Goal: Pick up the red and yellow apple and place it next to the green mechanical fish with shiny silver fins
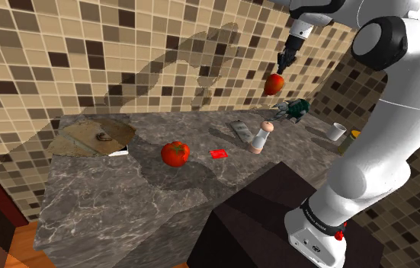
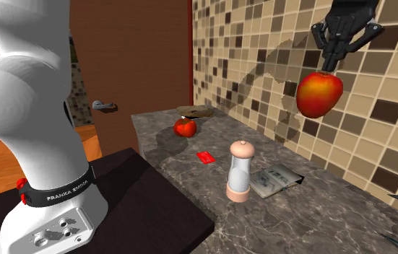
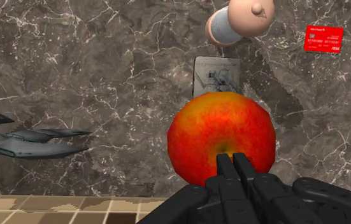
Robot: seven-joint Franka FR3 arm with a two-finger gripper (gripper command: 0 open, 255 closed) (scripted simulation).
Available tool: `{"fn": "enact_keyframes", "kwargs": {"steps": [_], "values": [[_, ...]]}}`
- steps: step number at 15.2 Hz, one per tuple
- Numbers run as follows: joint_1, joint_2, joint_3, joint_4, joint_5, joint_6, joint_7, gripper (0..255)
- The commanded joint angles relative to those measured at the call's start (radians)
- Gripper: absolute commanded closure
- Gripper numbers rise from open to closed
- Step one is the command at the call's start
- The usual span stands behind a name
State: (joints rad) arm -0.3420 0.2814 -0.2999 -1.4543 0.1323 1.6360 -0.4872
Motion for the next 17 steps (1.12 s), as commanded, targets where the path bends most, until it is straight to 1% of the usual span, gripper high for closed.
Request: {"fn": "enact_keyframes", "kwargs": {"steps": [1,4,7,11,17], "values": [[-0.033,0.042,-0.013,0.053,0.012,-0.016,-0.043,255],[-0.089,0.105,-0.030,0.142,0.030,-0.049,-0.107,255],[-0.152,0.181,-0.043,0.253,0.052,-0.091,-0.167,255],[-0.250,0.311,-0.050,0.458,0.087,-0.171,-0.235,255],[-0.230,0.284,-0.051,0.331,0.081,-0.073,-0.242,255]]}}
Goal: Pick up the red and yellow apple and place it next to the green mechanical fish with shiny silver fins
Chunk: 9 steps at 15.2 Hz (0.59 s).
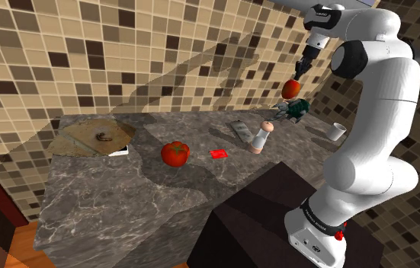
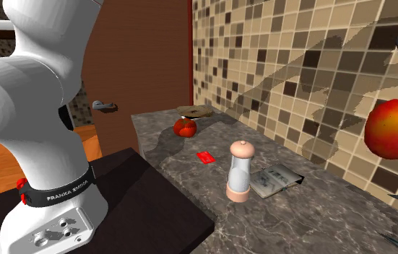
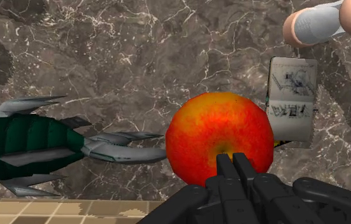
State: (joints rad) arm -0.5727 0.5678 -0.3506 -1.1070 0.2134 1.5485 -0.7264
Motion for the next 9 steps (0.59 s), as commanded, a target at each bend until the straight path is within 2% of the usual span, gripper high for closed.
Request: {"fn": "enact_keyframes", "kwargs": {"steps": [1,9], "values": [[0.004,-0.005,-0.001,-0.034,-0.001,0.030,-0.004,255],[0.019,-0.012,0.001,-0.155,-0.001,0.141,-0.013,255]]}}
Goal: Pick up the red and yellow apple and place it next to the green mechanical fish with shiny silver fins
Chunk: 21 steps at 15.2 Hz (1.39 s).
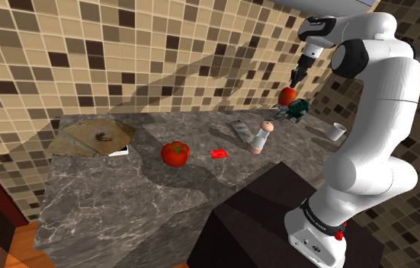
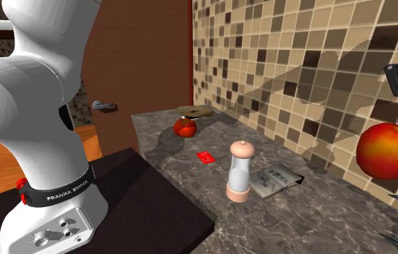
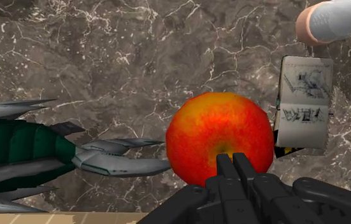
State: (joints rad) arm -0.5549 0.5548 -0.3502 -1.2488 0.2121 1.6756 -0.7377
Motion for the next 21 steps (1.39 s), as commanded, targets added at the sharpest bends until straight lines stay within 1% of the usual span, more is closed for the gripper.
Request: {"fn": "enact_keyframes", "kwargs": {"steps": [1,11,21], "values": [[0.002,0.002,0.001,-0.025,0.001,0.027,-0.003,255],[0.010,0.022,0.006,-0.129,0.011,0.149,-0.015,255],[0.011,0.064,0.016,-0.200,0.028,0.259,-0.029,255]]}}
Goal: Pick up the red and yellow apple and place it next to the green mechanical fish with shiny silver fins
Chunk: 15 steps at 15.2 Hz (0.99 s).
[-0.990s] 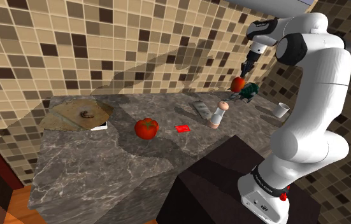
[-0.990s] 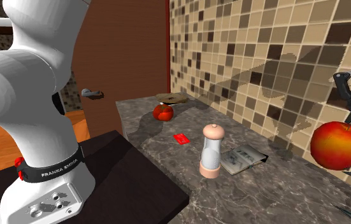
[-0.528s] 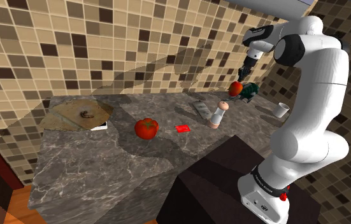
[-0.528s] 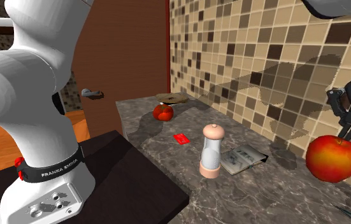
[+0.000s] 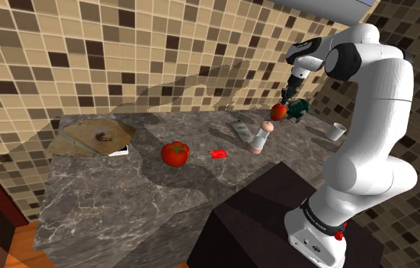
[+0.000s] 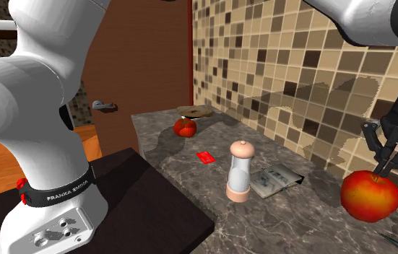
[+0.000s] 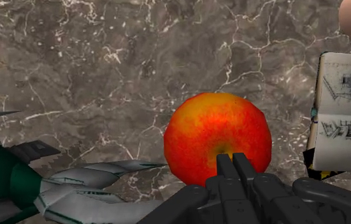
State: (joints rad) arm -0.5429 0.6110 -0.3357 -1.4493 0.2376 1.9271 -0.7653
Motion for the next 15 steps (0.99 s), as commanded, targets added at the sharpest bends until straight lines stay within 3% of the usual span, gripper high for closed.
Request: {"fn": "enact_keyframes", "kwargs": {"steps": [1,15], "values": [[-0.002,0.013,0.002,-0.005,0.004,0.018,-0.003,255],[-0.008,0.079,0.018,-0.045,0.027,0.122,-0.019,255]]}}
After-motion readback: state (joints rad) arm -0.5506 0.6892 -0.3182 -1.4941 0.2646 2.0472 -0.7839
